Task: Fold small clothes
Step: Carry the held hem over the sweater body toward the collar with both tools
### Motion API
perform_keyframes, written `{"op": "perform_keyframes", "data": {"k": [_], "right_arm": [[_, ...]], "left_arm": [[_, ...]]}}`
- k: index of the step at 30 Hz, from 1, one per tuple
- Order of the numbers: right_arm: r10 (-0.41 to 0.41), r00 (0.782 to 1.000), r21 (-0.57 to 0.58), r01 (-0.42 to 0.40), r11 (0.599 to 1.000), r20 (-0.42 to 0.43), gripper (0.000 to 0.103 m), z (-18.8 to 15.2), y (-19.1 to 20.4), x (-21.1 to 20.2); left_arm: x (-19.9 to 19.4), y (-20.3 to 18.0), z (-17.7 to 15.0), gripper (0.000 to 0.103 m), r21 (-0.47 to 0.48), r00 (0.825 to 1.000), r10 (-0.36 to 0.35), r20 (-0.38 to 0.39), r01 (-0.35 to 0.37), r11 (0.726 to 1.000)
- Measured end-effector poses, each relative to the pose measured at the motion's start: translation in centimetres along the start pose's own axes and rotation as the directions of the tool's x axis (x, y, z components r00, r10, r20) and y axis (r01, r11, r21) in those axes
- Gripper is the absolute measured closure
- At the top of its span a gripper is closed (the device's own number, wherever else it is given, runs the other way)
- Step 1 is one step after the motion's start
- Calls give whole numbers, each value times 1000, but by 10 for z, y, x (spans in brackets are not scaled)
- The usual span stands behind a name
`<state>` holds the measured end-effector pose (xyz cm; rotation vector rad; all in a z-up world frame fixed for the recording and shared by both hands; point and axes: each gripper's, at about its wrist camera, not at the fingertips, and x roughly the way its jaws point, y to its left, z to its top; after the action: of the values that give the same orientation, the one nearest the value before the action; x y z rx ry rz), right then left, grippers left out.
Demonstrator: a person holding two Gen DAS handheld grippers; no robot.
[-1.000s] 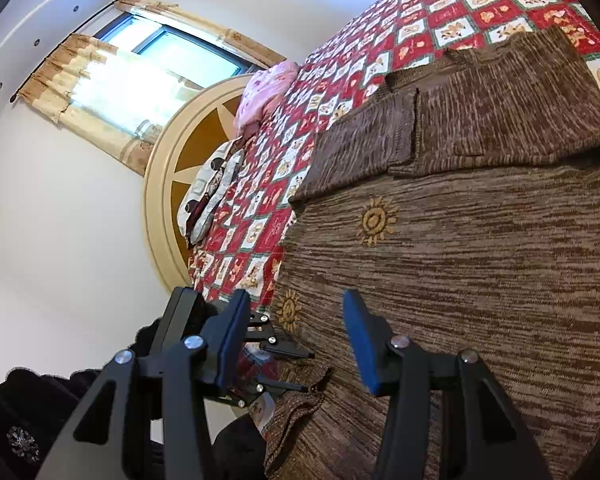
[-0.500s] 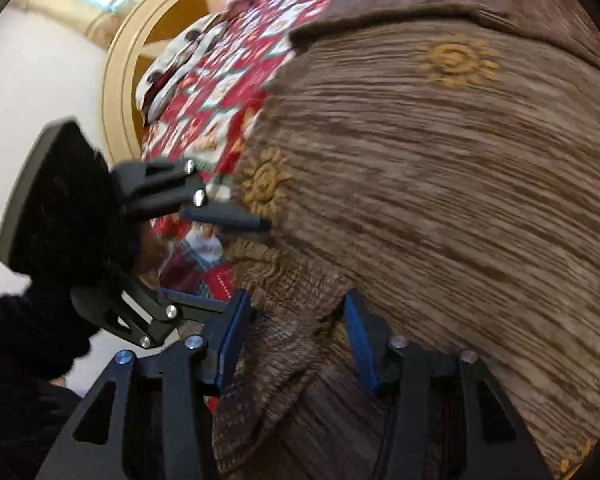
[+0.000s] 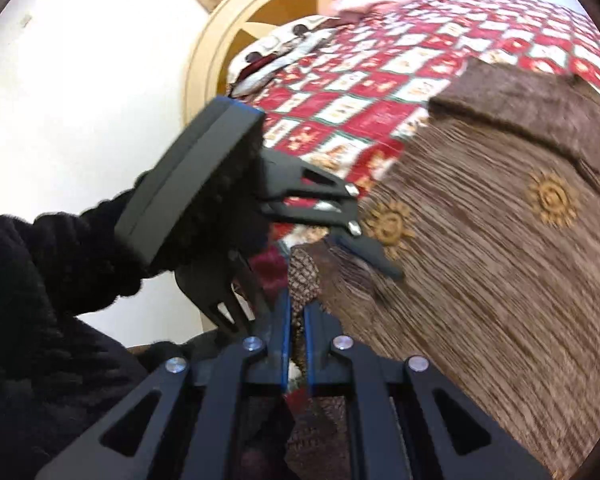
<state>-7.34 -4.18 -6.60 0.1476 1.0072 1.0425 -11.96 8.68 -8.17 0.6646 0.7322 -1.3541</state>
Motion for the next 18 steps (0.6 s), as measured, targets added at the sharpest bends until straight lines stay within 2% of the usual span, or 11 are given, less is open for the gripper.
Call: {"op": "perform_keyframes", "data": {"k": [1, 3, 4, 7, 9, 10, 11, 13, 15, 16, 18], "right_arm": [[7, 1000, -8, -7, 1000, -1, 93, 1, 1, 2], [11, 1000, -17, -11, 1000, 13, 93, 4, 2, 7], [22, 999, -8, -22, 1000, 27, 91, 5, -2, 4], [39, 994, 50, -44, 998, 105, 89, 4, -13, -14], [-8, 987, 133, -14, 991, 163, 70, 6, -29, -28], [-34, 977, 197, -8, 980, 212, 53, 0, -41, -44], [-65, 959, 256, -7, 967, 274, 45, -7, -53, -63], [-124, 923, 334, -5, 943, 364, 44, -22, -69, -98], [-216, 884, 413, 28, 910, 415, 44, -41, -81, -132], [-281, 860, 455, 65, 888, 425, 44, -55, -85, -152], [-384, 828, 515, 139, 846, 408, 44, -78, -88, -178]], "left_arm": [[-1, -2, 1, 87, -3, 1000, -6, 0, 6, 1000], [0, -3, 0, 90, -24, 1000, -24, -15, 24, 999], [0, -4, -3, 96, -32, 1000, -25, -18, 24, 999], [-3, 2, -10, 99, -119, 1000, -19, 8, 20, 993], [-11, 10, -12, 99, -205, 998, 6, 67, 8, 979], [-17, 16, -11, 99, -256, 995, 25, 99, 2, 967], [-23, 25, -11, 99, -319, 991, 40, 129, 4, 948], [-31, 42, -12, 99, -417, 984, 67, 167, 9, 909], [-40, 64, -16, 99, -520, 973, 104, 205, 19, 854], [-41, 70, -16, 99, -550, 969, 118, 215, 20, 835], [-40, 84, -21, 99, -610, 964, 160, 211, 2, 793]]}}
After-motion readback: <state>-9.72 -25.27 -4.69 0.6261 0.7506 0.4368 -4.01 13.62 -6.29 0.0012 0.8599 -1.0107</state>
